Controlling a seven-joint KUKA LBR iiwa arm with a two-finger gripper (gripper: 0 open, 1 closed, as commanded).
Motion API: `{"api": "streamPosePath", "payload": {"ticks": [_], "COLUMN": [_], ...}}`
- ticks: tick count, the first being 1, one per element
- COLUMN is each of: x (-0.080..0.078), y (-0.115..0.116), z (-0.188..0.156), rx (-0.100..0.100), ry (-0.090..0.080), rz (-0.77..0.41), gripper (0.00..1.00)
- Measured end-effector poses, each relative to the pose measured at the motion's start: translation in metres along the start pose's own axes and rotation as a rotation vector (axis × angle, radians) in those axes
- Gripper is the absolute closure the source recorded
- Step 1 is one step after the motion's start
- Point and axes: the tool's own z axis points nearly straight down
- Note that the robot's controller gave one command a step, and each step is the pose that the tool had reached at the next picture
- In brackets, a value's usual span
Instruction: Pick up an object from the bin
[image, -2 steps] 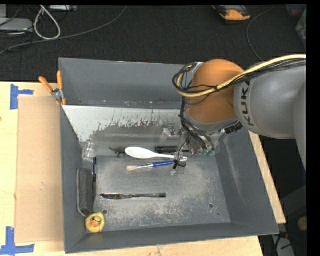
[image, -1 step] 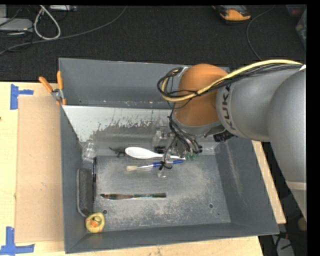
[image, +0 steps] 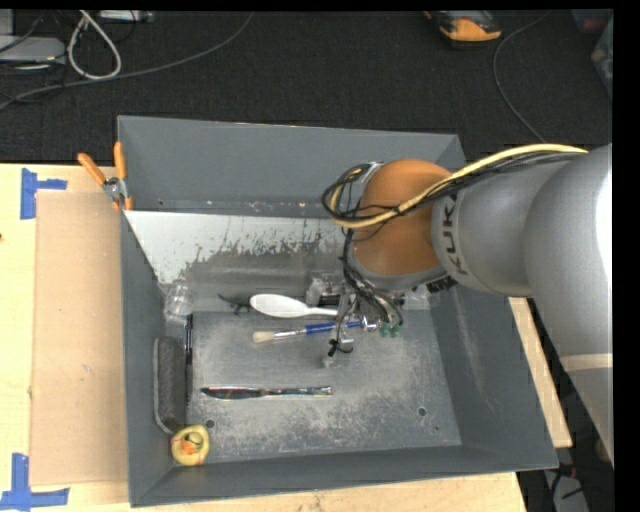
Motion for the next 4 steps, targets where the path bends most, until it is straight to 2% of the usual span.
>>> {"api": "streamPosePath", "payload": {"ticks": [1, 2, 3, 4], "x": [-0.004, -0.004, -0.002, -0.004], "y": [0.01, 0.01, 0.01, 0.01], "z": [0.008, 0.008, -0.031, -0.062], "rx": [-0.003, -0.003, -0.003, -0.003], "ry": [0.005, 0.005, 0.014, 0.005], "rz": [-0.042, -0.041, -0.042, -0.042], "gripper": [1.0, 1.0, 1.0, 1.0]}}
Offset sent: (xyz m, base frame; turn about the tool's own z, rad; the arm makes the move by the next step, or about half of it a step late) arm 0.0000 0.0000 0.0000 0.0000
